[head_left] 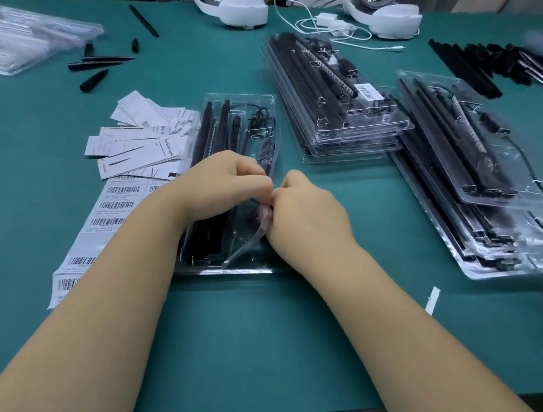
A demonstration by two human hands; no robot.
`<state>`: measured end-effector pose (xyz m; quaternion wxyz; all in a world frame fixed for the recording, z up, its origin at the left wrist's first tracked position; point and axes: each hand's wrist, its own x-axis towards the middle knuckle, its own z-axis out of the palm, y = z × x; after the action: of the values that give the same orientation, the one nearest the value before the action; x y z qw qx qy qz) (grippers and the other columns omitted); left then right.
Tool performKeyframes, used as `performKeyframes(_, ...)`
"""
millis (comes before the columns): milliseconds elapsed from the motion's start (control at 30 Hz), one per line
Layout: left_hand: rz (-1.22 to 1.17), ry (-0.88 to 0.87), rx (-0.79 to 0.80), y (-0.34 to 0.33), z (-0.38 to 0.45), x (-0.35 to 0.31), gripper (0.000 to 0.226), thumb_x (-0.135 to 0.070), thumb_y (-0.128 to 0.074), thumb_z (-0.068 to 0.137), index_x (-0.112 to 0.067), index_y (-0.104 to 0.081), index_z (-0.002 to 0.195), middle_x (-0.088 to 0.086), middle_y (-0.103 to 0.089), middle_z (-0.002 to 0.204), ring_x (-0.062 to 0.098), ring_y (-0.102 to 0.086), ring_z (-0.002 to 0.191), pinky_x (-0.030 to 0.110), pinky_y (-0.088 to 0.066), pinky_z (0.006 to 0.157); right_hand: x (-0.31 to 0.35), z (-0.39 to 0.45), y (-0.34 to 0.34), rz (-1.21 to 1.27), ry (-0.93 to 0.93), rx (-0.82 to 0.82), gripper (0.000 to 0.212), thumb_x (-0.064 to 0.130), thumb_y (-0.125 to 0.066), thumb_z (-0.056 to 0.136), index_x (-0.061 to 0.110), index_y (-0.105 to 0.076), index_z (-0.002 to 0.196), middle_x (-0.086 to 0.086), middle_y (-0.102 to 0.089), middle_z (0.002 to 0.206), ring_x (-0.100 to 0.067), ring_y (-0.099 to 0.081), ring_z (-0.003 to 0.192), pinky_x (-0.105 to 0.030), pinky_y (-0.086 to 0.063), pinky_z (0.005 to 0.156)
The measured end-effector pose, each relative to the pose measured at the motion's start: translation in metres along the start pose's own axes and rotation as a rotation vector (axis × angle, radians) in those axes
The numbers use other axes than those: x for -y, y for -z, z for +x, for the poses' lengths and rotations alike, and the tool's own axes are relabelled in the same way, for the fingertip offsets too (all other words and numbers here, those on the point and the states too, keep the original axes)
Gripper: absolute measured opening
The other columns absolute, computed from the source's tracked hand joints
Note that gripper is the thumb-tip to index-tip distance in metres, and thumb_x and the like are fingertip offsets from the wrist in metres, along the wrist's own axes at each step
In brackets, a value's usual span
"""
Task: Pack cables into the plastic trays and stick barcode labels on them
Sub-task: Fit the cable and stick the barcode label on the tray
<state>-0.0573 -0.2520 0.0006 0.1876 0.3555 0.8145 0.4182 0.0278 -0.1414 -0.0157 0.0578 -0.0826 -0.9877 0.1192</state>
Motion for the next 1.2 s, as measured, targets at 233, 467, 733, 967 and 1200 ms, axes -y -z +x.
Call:
performKeyframes(233,0.027,-0.017,0.012,-0.001,-0.001,-0.001,0.039,-0.023,-0.06,0.076,-0.028,-0.049,0.039,-0.015,-0.041,0.053,0.001,-0.036,0.048,0.026,-0.028,0.059,-0.016,-0.008,0.009,0.063,0.12,0.195,0.027,0.03,-0.05,0.092,0.013,-0.058,0.111,0.002,-0.028,0.103,-0.019,-0.032,0.103,-0.033,-0.038,0.085)
performKeyframes(467,-0.045,-0.012,-0.008,-0.001,0.0,0.001,0.03,-0.026,-0.055,0.069,-0.026,-0.05,0.039,-0.015,-0.043,0.052,0.001,-0.039,0.049,0.017,-0.035,0.06,0.003,0.001,-0.002,0.078,-0.091,-0.036,0.02,0.023,-0.052,0.091,0.017,-0.054,0.111,0.0,-0.037,0.083,-0.024,-0.039,0.085,-0.03,-0.029,0.063)
performKeyframes(733,0.0,-0.036,-0.005,-0.002,0.002,0.003,0.029,-0.031,-0.058,0.064,-0.025,-0.046,0.039,-0.014,-0.041,0.053,0.002,-0.036,0.048,0.011,-0.03,0.046,-0.005,0.001,0.0,0.249,-0.103,-0.169,0.016,0.035,-0.06,0.085,0.02,-0.063,0.091,-0.001,-0.062,0.095,-0.024,-0.055,0.091,-0.03,-0.036,0.067)
performKeyframes(967,-0.116,-0.081,0.035,-0.001,0.001,0.005,0.044,-0.012,-0.057,0.076,-0.03,-0.052,0.036,-0.016,-0.042,0.043,-0.001,-0.042,0.042,0.004,-0.03,0.045,-0.003,-0.018,0.005,0.064,0.242,0.021,0.035,0.035,-0.041,0.096,0.013,-0.068,0.092,-0.002,-0.062,0.1,-0.022,-0.043,0.09,-0.031,-0.039,0.08)
performKeyframes(1200,-0.104,-0.063,0.022,0.0,0.001,0.007,0.053,-0.004,-0.058,0.083,-0.03,-0.052,0.037,-0.017,-0.043,0.044,-0.002,-0.042,0.043,0.004,-0.03,0.046,-0.008,-0.019,0.013,0.017,0.277,0.157,0.03,0.042,-0.05,0.093,0.028,-0.064,0.116,0.006,-0.057,0.114,-0.018,-0.033,0.094,-0.032,-0.039,0.089)
